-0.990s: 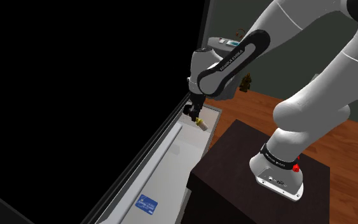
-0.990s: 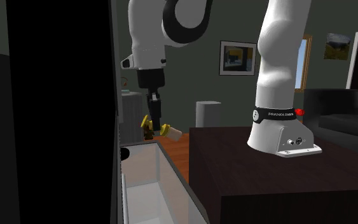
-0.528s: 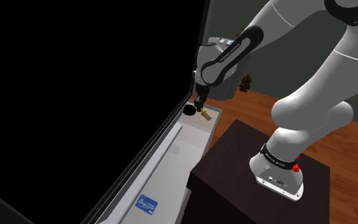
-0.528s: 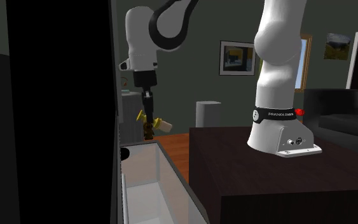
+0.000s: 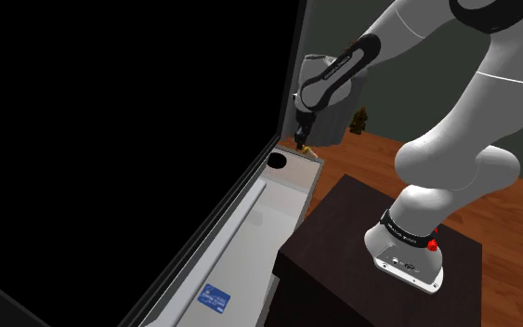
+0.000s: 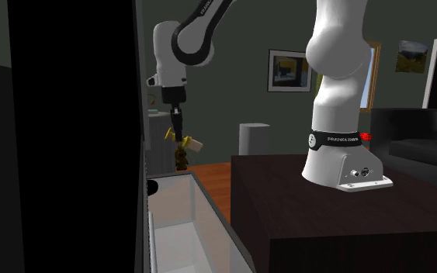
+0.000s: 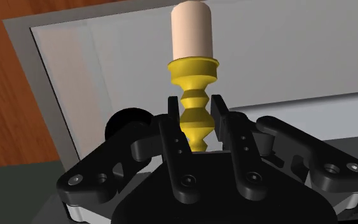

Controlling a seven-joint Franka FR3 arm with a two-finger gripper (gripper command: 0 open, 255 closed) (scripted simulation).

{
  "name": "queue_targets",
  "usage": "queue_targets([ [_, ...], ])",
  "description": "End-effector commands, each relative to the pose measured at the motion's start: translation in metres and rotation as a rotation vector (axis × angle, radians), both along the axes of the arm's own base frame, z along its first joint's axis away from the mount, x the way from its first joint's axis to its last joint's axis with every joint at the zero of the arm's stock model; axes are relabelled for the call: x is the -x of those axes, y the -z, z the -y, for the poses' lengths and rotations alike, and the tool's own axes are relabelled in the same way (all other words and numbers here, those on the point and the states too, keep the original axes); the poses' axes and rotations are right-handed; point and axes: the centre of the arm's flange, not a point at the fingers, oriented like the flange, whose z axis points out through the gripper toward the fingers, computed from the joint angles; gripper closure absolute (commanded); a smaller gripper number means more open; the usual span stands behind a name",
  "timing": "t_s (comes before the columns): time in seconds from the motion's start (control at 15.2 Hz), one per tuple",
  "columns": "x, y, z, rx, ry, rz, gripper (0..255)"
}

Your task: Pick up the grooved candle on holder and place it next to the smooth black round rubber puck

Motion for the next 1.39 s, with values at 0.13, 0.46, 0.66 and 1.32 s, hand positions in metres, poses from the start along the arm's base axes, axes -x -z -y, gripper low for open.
queue_targets([
  [0.13,-0.017,0.002,0.051,0.001,-0.002,-0.001,255],
  [0.46,-0.034,0.002,0.115,0.001,-0.002,-0.001,255],
  [0.66,0.006,-0.038,0.108,0.165,-0.576,-0.099,0],
  [1.32,0.017,-0.020,0.157,-0.067,-0.545,0.021,0],
])
